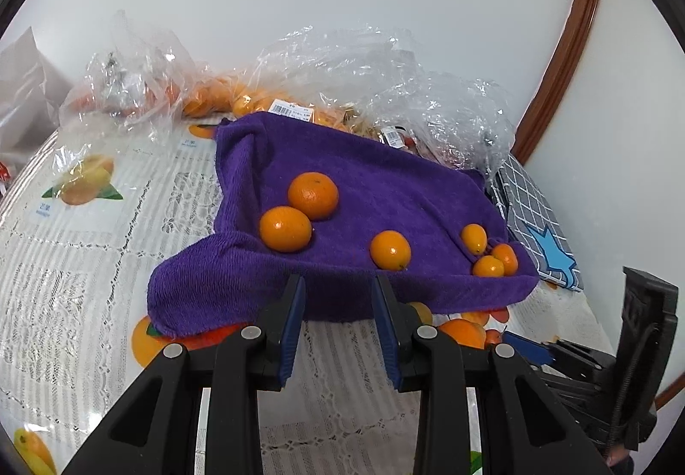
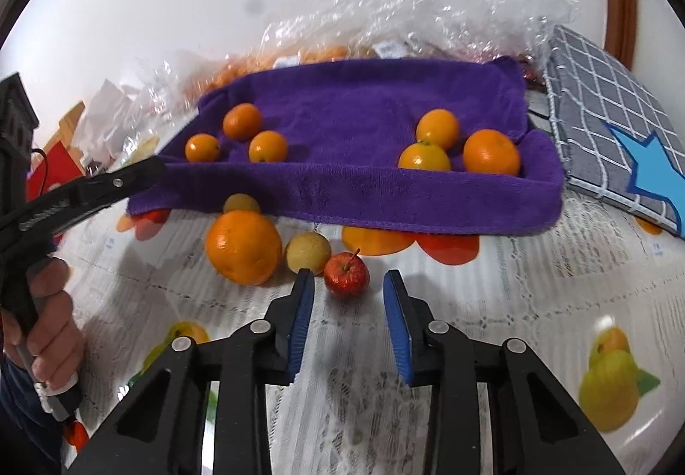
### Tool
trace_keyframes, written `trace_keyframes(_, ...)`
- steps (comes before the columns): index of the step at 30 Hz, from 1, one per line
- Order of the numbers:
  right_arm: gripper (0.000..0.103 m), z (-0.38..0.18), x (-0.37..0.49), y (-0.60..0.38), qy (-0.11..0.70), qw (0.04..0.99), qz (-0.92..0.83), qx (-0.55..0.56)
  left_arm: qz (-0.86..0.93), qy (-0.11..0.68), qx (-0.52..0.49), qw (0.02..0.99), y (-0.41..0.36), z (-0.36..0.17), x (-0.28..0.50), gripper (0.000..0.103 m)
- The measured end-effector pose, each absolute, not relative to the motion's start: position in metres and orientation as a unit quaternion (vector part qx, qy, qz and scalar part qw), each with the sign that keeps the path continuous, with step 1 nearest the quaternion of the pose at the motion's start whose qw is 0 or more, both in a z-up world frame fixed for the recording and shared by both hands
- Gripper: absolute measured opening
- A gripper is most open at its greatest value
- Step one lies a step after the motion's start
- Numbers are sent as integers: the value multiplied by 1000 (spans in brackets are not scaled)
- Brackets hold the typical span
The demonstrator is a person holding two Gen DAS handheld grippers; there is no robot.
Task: Organize fruits
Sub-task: 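Move the right gripper to the small red apple and grasp it, then grasp a small yellow fruit with the left gripper while the right holds the apple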
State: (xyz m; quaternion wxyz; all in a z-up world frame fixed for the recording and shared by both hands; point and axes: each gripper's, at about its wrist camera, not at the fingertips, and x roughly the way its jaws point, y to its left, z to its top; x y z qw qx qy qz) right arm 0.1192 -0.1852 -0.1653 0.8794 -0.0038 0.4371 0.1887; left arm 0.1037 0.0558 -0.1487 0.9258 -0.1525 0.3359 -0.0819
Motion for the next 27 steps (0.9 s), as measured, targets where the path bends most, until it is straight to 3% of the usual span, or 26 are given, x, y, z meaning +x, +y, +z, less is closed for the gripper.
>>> trace_keyframes(3, 23, -168, 124, -181, 441, 875, 202, -14, -81, 337, -151, 926, 56, -149, 104, 31)
trace_keyframes(27, 23, -164, 126, -226, 431, 888, 161, 5, -152, 390, -108, 902, 19, -164, 109, 35)
